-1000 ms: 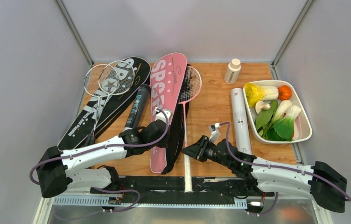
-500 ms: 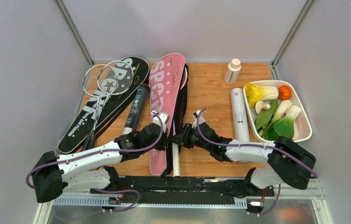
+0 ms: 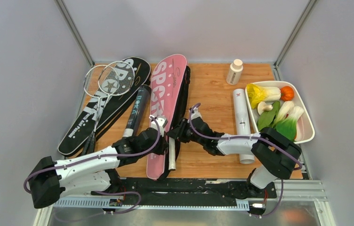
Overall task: Pack up the badminton gear
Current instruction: Place the racket in the racket bag.
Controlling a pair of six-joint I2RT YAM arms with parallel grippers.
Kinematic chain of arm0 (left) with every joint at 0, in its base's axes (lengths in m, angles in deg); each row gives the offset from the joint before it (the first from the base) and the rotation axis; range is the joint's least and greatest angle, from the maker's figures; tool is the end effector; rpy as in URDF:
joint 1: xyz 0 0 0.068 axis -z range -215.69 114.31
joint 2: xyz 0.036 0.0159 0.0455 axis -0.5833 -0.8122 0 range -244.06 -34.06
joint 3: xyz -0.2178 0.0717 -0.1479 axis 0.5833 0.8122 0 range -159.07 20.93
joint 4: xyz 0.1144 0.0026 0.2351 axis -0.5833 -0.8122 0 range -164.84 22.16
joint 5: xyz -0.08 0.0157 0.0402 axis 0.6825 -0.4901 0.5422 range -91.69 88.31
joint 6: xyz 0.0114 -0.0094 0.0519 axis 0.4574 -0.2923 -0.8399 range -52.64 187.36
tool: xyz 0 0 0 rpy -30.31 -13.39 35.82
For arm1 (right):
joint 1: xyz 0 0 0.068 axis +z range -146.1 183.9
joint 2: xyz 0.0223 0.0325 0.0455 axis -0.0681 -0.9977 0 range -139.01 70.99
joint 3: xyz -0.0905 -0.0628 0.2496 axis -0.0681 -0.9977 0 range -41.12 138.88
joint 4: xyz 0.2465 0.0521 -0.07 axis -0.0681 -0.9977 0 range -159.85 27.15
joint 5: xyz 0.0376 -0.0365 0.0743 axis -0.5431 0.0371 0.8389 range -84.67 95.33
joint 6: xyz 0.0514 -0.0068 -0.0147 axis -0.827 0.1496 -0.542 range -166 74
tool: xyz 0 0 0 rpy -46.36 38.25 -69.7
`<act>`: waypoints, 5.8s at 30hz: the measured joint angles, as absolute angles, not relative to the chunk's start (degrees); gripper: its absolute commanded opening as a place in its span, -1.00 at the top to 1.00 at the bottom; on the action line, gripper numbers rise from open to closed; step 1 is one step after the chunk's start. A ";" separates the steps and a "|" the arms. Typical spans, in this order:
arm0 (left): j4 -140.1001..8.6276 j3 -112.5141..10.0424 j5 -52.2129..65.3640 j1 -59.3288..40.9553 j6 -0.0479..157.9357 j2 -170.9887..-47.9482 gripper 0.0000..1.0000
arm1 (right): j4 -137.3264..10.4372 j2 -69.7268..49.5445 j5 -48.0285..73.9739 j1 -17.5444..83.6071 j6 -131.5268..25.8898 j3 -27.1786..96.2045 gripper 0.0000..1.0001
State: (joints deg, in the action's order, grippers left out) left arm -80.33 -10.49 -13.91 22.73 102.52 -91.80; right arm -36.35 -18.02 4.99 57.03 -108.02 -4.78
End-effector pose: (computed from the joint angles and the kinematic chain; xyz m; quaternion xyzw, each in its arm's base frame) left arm 0.1165 -0.1749 0.2137 0.1357 0.8876 -0.2473 0.3642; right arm 0.1862 0.2480 0.1707 0.0674 0.8462 0.4448 0.2856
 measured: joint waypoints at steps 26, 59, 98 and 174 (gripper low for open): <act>-81.49 -4.23 -18.31 21.66 111.72 -81.02 1.00 | -25.73 -28.89 3.35 58.67 -113.77 -2.42 0.36; -80.22 -3.78 -9.85 24.28 116.33 -82.64 1.00 | -28.15 -13.41 10.15 59.96 -101.05 -17.66 -0.25; -80.09 -3.78 -11.40 24.17 116.40 -82.44 1.00 | -33.55 -13.39 9.56 66.08 -105.82 -21.26 1.00; -62.95 9.43 -14.24 23.23 127.35 -73.66 0.51 | -3.61 -41.02 0.49 62.69 -122.45 -9.11 -0.21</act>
State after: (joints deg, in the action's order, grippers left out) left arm -62.95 9.43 -14.24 23.23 127.35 -73.66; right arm -3.61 -41.02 0.49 62.69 -122.45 -9.11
